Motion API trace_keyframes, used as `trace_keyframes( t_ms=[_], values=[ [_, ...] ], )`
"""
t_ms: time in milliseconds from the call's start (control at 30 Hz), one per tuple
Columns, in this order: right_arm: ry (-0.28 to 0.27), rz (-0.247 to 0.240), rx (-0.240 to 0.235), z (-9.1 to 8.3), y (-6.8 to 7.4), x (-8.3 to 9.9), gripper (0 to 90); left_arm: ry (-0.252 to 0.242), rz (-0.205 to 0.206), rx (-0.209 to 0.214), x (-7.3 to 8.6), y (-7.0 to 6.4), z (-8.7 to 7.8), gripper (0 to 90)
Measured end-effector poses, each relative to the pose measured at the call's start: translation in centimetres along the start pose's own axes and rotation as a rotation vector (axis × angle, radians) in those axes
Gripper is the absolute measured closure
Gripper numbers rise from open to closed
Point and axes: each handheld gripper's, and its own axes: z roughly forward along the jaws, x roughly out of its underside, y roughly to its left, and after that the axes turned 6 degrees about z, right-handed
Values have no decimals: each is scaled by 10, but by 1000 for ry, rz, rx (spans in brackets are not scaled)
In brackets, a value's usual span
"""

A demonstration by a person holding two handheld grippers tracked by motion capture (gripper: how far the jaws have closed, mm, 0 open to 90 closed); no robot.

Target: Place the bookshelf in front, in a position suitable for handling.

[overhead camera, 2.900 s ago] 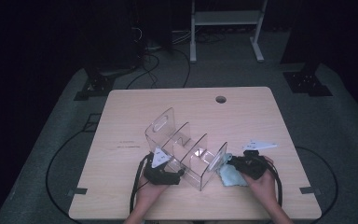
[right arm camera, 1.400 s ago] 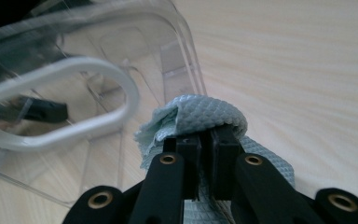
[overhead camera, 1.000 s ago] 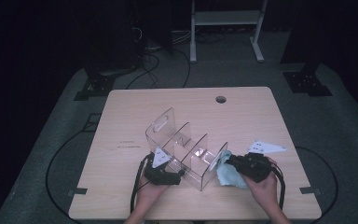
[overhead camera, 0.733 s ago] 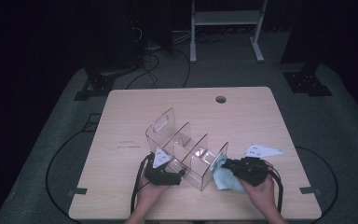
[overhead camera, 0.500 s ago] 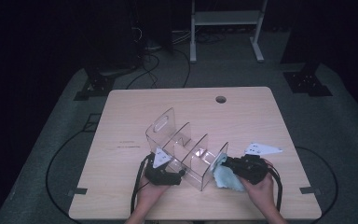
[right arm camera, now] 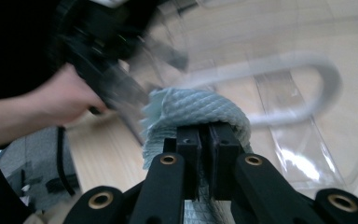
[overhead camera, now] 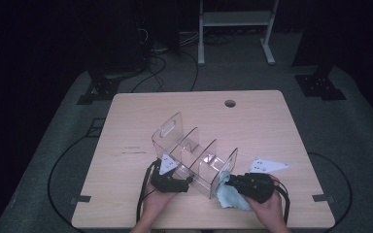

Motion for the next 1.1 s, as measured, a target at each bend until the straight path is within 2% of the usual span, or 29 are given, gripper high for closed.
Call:
trace_keyframes(
  t_ms=[67,100,333,467,500,567,667,733,800,967,1033,1100],
  values=[
    [-12,-43,34,-4,12,-4,850,0,-3,-1,0,1,-1,85],
    [-24,-53,25,-4,15,-3,850,2,5,-4,0,1,-1,84],
    [-26,-57,2,-2,21,1,851,4,1,-4,0,0,-1,85],
    [46,-61,-6,10,23,13,851,4,0,-5,0,0,0,84],
    [49,-62,-4,11,24,14,851,4,0,-5,0,0,0,85],
    [32,-64,1,8,27,10,852,4,1,-6,0,0,0,85],
    [-32,-84,-5,-2,35,1,851,1,0,-7,0,0,0,85],
    [-42,-105,6,-5,39,-1,851,2,-1,-8,0,-1,0,84],
    [-29,-106,8,-2,37,2,851,2,-1,-9,0,-1,0,84],
    [46,-86,16,11,29,13,851,-1,-5,-14,0,0,0,85],
    [38,-75,14,9,30,9,850,0,-2,-15,0,0,1,85],
    [2,-81,8,3,34,3,850,0,-4,-16,0,0,1,85]
  ],
)
